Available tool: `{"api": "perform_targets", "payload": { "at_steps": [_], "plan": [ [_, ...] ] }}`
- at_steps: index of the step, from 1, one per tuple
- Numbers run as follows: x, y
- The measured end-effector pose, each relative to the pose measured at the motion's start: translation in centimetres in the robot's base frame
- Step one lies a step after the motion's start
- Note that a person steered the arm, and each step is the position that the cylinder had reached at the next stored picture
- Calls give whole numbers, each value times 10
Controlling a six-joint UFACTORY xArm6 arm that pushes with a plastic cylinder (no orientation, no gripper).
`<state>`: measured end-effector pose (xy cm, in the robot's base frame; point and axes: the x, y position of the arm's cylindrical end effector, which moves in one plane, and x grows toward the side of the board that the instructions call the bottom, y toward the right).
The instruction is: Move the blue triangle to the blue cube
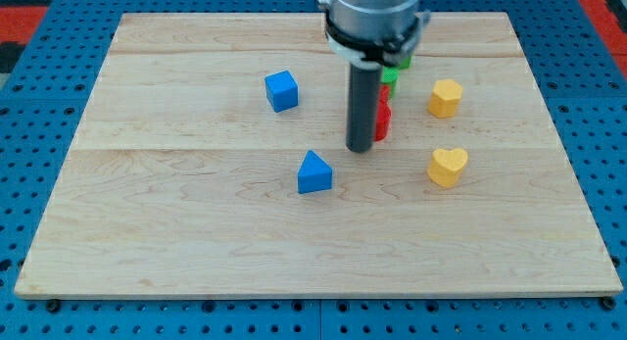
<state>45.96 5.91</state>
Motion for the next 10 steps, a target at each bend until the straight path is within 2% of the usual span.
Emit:
{"api": "perform_targets", "payload": {
  "at_steps": [1, 2, 7, 10],
  "plan": [
    [46, 9],
    [65, -40],
    [0, -69],
    [-13, -119]
  ]
}}
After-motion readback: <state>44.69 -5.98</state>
